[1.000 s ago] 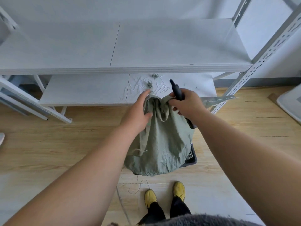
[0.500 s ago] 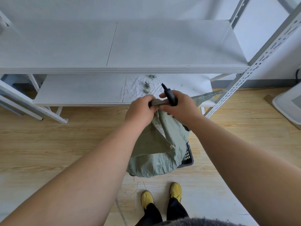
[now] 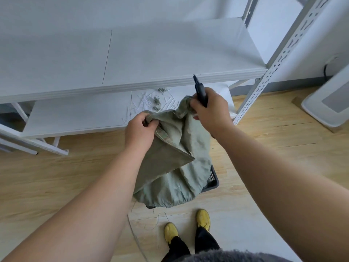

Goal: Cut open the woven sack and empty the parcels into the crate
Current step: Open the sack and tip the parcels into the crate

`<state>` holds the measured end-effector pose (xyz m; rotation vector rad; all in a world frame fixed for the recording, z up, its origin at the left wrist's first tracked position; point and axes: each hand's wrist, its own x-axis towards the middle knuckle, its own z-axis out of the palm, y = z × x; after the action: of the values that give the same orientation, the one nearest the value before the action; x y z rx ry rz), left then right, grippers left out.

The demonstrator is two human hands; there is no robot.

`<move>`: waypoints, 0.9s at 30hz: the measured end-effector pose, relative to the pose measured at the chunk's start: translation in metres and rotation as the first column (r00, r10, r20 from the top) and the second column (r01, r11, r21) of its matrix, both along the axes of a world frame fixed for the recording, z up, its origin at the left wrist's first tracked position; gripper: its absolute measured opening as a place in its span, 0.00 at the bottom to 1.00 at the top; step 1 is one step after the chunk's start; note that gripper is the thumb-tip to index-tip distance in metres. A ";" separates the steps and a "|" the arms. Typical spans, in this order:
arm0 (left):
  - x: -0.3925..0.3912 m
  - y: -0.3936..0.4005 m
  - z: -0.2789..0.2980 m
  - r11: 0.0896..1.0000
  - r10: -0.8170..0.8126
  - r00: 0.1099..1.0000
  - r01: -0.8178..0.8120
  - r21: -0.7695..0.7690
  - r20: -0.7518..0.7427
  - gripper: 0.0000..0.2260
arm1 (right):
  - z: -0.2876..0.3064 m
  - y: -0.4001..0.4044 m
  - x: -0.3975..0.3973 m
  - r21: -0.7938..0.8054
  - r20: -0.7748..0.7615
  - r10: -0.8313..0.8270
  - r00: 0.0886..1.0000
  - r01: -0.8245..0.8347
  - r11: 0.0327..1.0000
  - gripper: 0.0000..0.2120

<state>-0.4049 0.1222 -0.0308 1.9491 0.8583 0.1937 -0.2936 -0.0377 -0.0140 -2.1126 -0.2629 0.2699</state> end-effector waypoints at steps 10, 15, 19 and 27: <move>-0.001 -0.015 -0.004 0.990 0.053 0.997 -0.045 -0.131 0.061 0.09 | 0.022 -0.009 0.003 -0.004 -0.120 0.127 0.985 -0.129 0.992 0.04; 0.001 -0.016 -0.006 0.990 0.071 0.995 -0.062 -0.125 0.069 0.09 | 0.032 -0.011 0.002 0.193 -0.101 0.118 0.988 -0.097 0.976 0.04; -0.001 -0.017 -0.002 0.997 -0.009 0.999 0.012 -0.073 0.039 0.11 | 0.016 -0.013 0.003 -0.132 -0.046 0.182 0.982 -0.187 0.974 0.07; 0.002 -0.012 0.012 0.968 -0.248 0.969 0.248 -0.041 0.003 0.21 | 0.013 0.012 -0.028 0.086 -0.159 0.350 0.923 -0.340 0.936 0.22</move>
<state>-0.4032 0.1107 -0.0187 1.9973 0.6065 0.0257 -0.3213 -0.0255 -0.0013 -1.9642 -0.5356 0.6438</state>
